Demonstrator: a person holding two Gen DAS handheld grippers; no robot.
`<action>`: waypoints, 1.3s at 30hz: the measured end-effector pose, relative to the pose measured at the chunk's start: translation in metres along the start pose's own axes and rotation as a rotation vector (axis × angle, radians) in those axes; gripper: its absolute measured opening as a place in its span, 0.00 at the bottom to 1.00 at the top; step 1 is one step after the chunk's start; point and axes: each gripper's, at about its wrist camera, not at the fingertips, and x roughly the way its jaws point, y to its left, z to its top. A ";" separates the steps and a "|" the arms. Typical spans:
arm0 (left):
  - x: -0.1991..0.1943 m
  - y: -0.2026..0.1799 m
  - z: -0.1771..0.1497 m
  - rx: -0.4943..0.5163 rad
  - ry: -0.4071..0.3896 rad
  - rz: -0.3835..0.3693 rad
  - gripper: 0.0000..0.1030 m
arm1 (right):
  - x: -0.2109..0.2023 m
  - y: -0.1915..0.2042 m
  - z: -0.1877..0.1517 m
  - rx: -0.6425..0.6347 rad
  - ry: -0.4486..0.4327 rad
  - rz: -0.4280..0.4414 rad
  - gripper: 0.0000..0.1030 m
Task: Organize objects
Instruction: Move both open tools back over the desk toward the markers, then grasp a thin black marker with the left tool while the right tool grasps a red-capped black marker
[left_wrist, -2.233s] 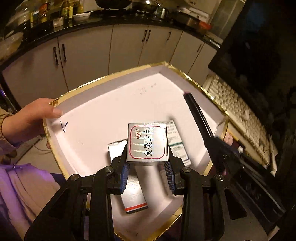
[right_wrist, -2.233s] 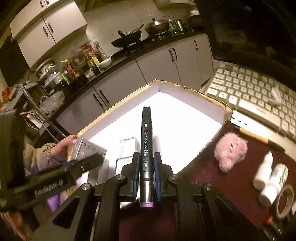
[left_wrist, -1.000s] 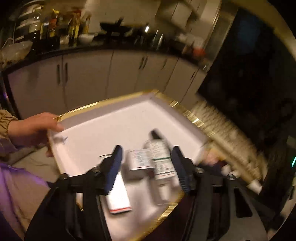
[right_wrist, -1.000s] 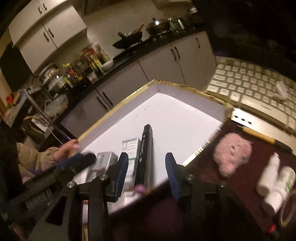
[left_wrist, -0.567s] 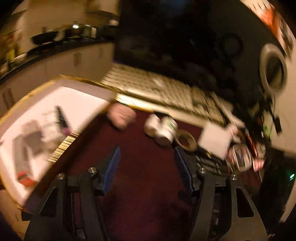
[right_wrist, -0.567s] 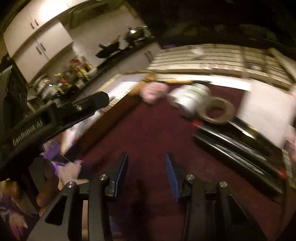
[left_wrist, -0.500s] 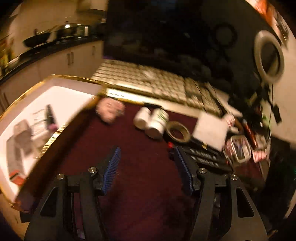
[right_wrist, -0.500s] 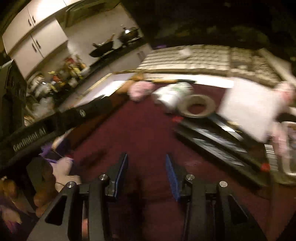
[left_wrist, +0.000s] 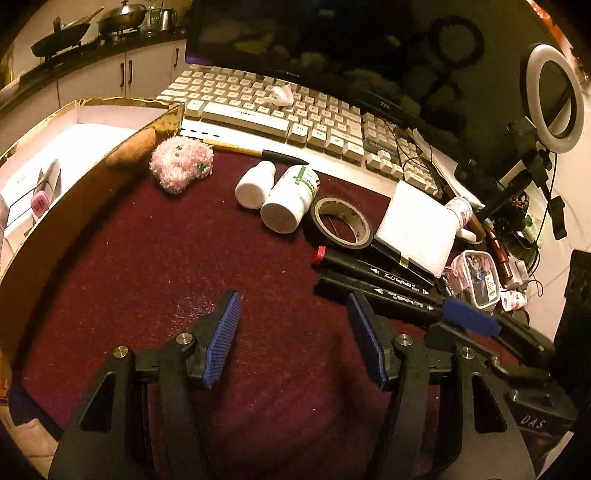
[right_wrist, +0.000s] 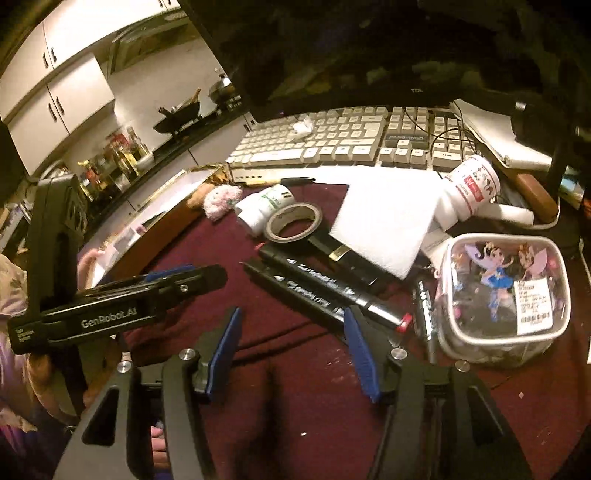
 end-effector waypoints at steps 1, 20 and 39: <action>0.000 0.000 0.000 0.001 0.000 -0.001 0.59 | 0.000 0.001 0.000 -0.019 0.002 -0.008 0.56; -0.004 0.014 -0.001 -0.042 0.015 -0.030 0.59 | 0.019 0.032 -0.015 -0.119 0.166 0.205 0.56; -0.001 -0.005 -0.013 0.078 0.075 -0.016 0.46 | 0.012 0.052 -0.022 -0.259 0.223 0.172 0.56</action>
